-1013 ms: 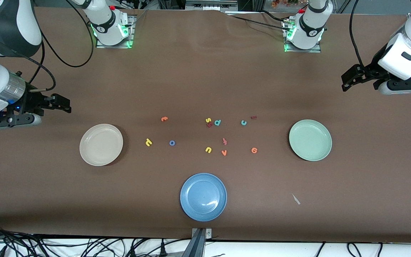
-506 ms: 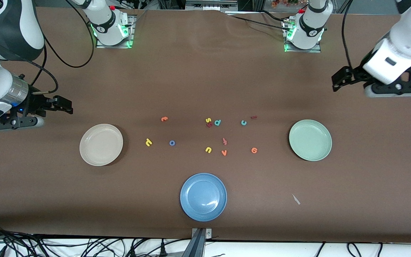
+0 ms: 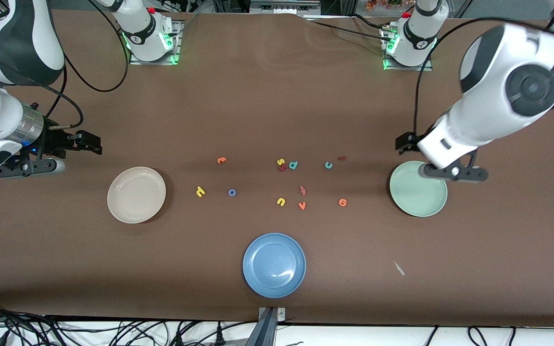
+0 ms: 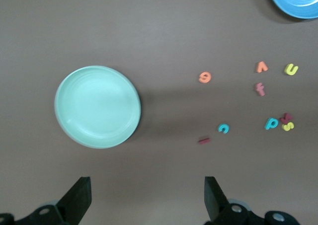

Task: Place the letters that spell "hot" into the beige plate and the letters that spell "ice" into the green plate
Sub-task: 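Grasp the orange letter with the left gripper while the right gripper reaches yellow letter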

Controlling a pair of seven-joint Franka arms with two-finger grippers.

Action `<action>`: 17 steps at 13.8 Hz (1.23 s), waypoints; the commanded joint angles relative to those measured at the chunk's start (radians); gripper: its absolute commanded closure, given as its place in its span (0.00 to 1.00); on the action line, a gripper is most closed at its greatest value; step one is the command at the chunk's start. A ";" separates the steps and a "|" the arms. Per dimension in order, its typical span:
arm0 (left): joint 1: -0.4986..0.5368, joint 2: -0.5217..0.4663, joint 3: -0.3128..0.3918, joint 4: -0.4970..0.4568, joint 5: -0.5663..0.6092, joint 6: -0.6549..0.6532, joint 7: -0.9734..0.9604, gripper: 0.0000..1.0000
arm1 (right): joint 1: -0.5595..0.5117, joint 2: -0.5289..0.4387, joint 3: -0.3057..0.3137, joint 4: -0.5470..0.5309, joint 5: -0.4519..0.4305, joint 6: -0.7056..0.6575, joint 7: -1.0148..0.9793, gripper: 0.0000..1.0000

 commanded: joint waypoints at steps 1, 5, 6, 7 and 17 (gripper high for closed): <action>-0.028 0.111 0.002 0.127 -0.010 0.009 0.009 0.00 | -0.004 0.009 0.001 0.025 -0.012 -0.033 0.009 0.00; -0.082 0.186 0.002 0.127 -0.002 0.148 0.011 0.00 | -0.007 0.010 0.001 0.022 -0.016 -0.033 0.009 0.00; -0.093 0.208 0.002 0.127 -0.001 0.185 0.009 0.00 | -0.007 0.021 -0.001 0.023 -0.017 -0.033 0.009 0.00; -0.099 0.234 0.002 0.127 -0.001 0.228 0.011 0.00 | -0.010 0.026 -0.001 0.027 -0.017 -0.026 0.009 0.00; -0.206 0.404 0.002 0.023 0.189 0.490 0.183 0.00 | 0.007 0.061 0.016 0.027 -0.017 -0.020 0.191 0.00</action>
